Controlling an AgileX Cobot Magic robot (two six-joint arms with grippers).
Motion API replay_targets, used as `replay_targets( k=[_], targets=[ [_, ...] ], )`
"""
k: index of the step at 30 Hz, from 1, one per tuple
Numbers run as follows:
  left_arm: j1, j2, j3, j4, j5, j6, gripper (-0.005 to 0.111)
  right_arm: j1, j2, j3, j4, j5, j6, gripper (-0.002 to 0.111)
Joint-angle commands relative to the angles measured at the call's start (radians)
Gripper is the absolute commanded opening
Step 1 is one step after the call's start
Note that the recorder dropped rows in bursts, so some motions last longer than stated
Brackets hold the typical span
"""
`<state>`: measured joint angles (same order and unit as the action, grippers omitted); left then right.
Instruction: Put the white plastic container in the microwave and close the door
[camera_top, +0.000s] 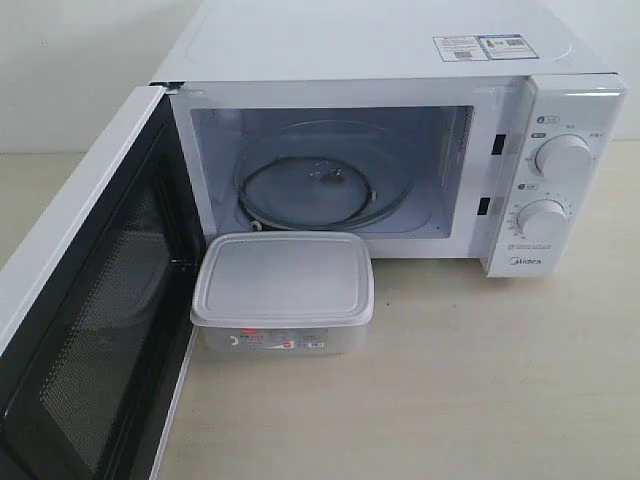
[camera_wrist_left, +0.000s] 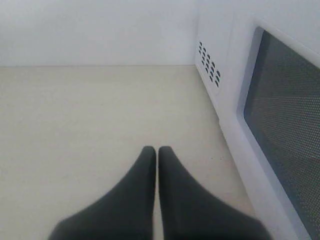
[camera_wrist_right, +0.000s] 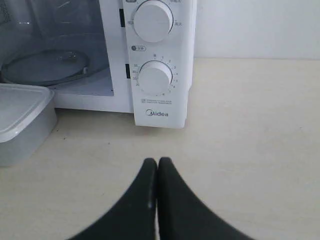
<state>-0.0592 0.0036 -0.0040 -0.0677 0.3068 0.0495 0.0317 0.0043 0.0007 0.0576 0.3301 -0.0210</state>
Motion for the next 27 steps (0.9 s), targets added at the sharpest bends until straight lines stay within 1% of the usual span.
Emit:
replay_targets(
  k=[1,21,24,27],
  targets=[
    [0.006,-0.004,0.004,0.001,0.0,0.002,0.004,-0.002,-0.004,-0.001,-0.003,-0.004,-0.002,0.0],
    [0.006,-0.004,0.004,0.001,0.0,0.002,0.004,-0.002,-0.004,-0.001,-0.003,-0.039,-0.002,0.0],
    [0.006,-0.004,0.004,0.001,0.0,0.002,0.004,-0.002,-0.004,-0.001,-0.003,-0.106,-0.002,0.0],
    [0.006,-0.004,0.004,0.001,0.0,0.002,0.004,-0.002,-0.004,-0.001,0.063,-0.221,0.032,0.0]
  ],
)
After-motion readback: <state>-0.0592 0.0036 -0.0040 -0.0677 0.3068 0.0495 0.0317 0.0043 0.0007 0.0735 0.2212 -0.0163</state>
